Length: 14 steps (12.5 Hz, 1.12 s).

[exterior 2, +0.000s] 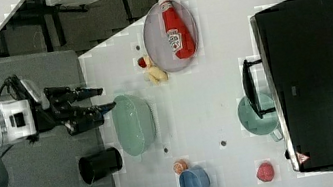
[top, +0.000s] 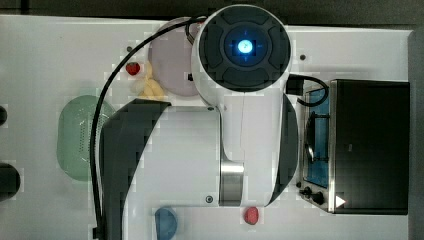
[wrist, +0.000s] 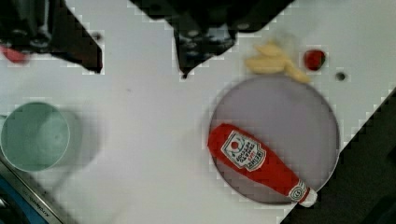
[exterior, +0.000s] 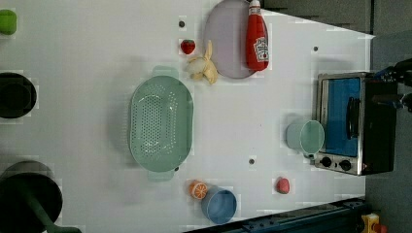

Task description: Drag strainer left to right.

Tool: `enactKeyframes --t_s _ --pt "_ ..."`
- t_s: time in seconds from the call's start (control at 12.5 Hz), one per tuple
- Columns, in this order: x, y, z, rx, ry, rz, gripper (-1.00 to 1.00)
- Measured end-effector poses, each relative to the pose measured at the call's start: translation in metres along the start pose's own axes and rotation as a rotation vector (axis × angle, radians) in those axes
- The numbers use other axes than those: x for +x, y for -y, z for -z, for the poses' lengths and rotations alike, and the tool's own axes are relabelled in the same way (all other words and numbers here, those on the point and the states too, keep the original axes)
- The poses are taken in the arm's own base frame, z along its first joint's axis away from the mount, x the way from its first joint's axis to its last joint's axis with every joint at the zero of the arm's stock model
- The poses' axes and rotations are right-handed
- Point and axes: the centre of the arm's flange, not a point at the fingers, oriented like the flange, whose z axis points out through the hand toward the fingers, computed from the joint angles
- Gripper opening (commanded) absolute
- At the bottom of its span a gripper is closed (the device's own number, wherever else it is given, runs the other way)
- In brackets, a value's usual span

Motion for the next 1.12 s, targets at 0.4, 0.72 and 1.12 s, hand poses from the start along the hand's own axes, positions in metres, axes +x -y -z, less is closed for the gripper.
enactKeyframes --t_s 0.4,0.72,1.12 --pt "-0.108 -0.151 0.07 -0.049 0.0 -0.033 1.0" --pt "-0.171 -0.143 0.15 0.12 -0.144 0.047 1.0" --pt "-0.235 0.017 0.033 0.009 -0.178 0.227 1.0"
